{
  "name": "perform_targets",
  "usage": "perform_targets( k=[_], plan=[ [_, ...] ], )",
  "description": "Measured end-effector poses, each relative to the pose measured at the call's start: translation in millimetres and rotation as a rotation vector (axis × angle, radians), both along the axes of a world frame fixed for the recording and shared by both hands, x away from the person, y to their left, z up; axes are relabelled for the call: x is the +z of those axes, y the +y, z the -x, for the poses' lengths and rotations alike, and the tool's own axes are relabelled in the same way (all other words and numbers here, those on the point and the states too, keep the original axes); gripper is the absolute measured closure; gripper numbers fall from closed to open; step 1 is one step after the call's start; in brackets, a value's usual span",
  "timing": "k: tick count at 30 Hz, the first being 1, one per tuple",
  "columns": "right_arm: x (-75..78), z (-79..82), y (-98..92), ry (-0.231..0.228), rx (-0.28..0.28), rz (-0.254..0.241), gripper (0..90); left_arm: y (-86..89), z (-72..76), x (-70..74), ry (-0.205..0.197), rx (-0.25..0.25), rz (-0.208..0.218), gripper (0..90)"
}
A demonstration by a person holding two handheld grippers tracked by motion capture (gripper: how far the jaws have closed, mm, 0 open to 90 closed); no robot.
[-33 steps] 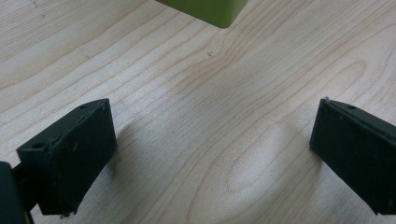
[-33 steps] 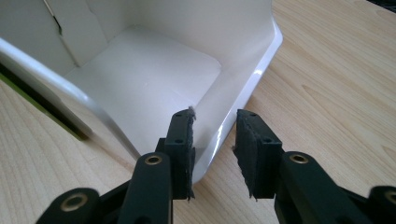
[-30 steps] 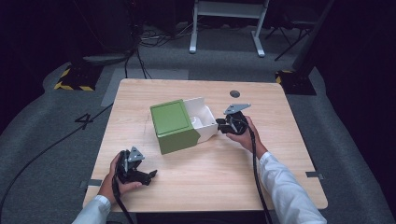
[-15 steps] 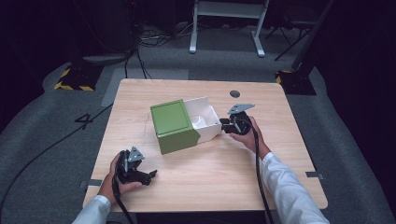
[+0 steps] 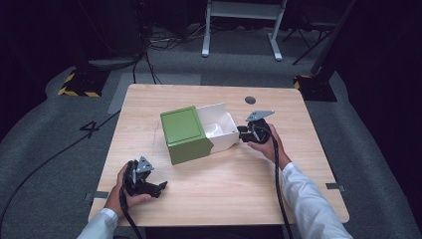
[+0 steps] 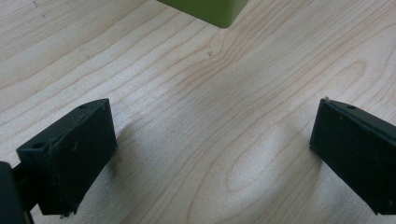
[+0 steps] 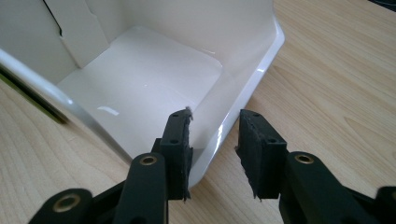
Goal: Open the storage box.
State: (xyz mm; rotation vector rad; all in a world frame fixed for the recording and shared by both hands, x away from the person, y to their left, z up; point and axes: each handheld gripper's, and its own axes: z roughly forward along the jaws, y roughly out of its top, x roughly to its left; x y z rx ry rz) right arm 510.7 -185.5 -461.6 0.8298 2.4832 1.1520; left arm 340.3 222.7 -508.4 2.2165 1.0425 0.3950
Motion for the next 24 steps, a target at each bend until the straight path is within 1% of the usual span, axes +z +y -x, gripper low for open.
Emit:
perform_targets(
  k=[1,6,10,13,15,19,21,24],
  plan=[
    [0.4,-0.4,-1.4,-0.001,-0.002,0.001,60.3,0.0,0.0,0.0,0.000,0.000,0.000,0.5],
    [4.5,0.0,-2.6,-0.019,-0.004,0.003,58.2,0.0,-0.1,-0.1,0.000,0.000,0.002,0.5],
    [9.2,0.0,-5.7,-0.026,-0.012,-0.006,55.5,0.0,0.0,-0.1,0.000,0.000,0.002,0.6],
    [11.1,0.7,-7.1,-0.028,-0.016,-0.004,53.6,0.0,-0.1,-0.1,0.000,0.000,0.001,0.6],
    [13.6,1.2,-9.5,-0.039,-0.022,0.004,51.5,0.0,-0.1,-0.1,0.000,0.000,0.002,0.6],
    [18.5,1.5,-15.4,-0.044,-0.033,0.002,47.6,0.0,-0.1,-0.1,0.001,0.000,0.002,0.5],
    [20.8,2.3,-17.3,-0.051,-0.032,0.004,47.4,0.1,-0.1,-0.1,0.000,0.000,0.001,0.6],
    [24.5,3.1,-19.7,-0.066,-0.040,0.018,45.2,0.1,-0.1,-0.1,0.001,-0.001,0.002,0.5]
  ],
)
